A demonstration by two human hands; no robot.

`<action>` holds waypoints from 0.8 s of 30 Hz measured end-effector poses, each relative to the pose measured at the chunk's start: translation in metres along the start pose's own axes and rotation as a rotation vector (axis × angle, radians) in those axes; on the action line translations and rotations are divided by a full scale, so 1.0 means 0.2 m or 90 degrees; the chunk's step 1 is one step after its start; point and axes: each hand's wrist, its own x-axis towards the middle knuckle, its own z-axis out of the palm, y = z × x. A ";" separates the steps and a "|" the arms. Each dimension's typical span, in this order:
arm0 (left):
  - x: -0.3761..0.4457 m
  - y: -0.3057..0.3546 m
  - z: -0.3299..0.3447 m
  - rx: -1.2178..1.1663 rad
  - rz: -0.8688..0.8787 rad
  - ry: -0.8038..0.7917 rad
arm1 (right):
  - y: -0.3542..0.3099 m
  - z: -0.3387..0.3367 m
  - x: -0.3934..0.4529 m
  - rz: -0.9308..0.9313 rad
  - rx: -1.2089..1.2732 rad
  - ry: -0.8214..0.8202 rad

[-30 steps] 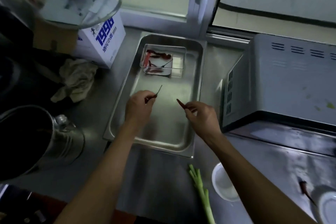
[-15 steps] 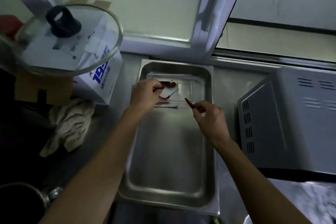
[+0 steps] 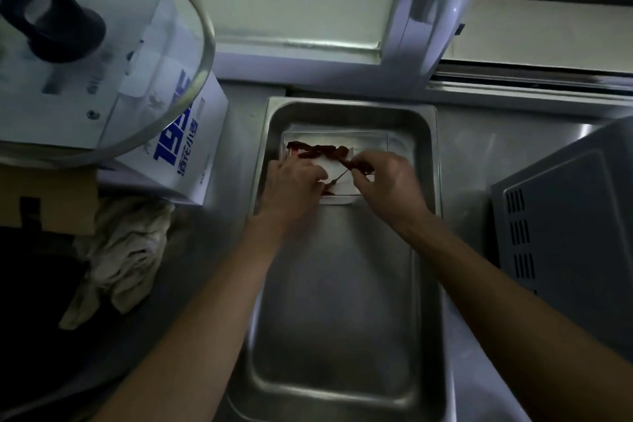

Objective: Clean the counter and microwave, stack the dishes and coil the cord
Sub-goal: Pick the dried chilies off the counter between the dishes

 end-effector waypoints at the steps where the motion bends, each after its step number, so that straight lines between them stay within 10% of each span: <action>1: -0.01 0.00 0.00 0.001 0.001 0.020 | -0.01 0.02 0.03 -0.011 -0.015 -0.006; 24: -0.30 0.07 -0.07 -0.136 -0.145 0.103 | -0.07 0.02 -0.02 -0.046 -0.123 -0.009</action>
